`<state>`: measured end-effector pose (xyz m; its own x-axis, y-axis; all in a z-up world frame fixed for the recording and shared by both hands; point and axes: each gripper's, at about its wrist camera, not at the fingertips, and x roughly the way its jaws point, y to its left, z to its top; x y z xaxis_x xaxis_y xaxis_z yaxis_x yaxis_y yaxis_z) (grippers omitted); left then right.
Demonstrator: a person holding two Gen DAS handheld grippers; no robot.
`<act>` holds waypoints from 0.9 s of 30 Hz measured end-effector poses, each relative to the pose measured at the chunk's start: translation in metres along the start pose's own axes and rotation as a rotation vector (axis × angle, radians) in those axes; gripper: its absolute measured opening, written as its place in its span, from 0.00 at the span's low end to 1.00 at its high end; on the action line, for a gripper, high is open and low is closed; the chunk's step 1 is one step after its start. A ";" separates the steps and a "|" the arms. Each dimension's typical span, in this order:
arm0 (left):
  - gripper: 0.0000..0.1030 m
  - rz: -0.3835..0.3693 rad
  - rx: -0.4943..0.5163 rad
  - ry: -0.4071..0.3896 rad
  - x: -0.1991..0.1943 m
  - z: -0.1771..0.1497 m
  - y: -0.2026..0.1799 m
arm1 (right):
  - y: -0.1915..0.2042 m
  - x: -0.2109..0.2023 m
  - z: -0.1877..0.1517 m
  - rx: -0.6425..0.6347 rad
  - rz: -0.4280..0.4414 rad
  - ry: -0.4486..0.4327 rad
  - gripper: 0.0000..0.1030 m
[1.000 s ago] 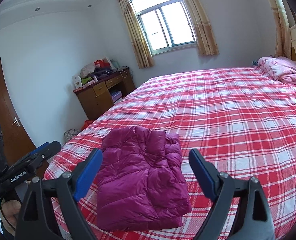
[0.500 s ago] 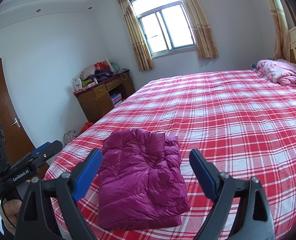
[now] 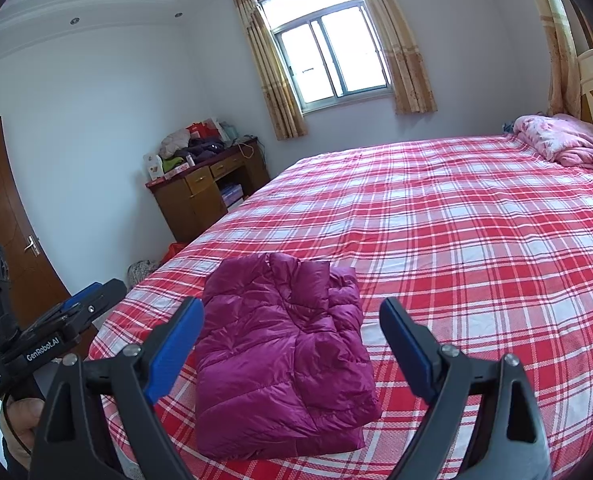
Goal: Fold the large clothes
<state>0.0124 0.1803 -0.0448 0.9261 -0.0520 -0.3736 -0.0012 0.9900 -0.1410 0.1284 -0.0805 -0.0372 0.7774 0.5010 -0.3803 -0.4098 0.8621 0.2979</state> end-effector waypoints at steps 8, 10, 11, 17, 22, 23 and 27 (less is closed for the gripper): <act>0.83 0.018 0.018 0.012 0.003 -0.001 -0.004 | 0.000 -0.002 0.001 -0.002 0.002 -0.005 0.89; 0.83 0.021 0.021 0.013 0.003 -0.001 -0.004 | 0.001 -0.002 0.000 -0.008 0.003 -0.008 0.89; 0.83 0.016 0.021 0.015 0.003 -0.001 -0.004 | 0.002 -0.002 0.000 -0.011 0.002 -0.009 0.89; 0.83 0.020 0.026 0.009 0.001 -0.001 -0.006 | 0.008 -0.003 0.000 -0.036 -0.009 -0.019 0.89; 0.83 0.023 0.017 0.006 0.000 0.000 -0.005 | 0.010 -0.005 0.001 -0.043 -0.003 -0.024 0.90; 0.83 0.019 0.013 0.008 0.000 0.000 -0.004 | 0.010 -0.006 0.001 -0.046 -0.003 -0.025 0.90; 0.83 0.017 0.009 0.011 0.001 0.001 -0.003 | 0.012 -0.006 0.002 -0.051 -0.001 -0.027 0.90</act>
<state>0.0139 0.1770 -0.0440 0.9216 -0.0362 -0.3864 -0.0141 0.9919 -0.1264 0.1195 -0.0732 -0.0298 0.7903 0.4983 -0.3567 -0.4322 0.8658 0.2521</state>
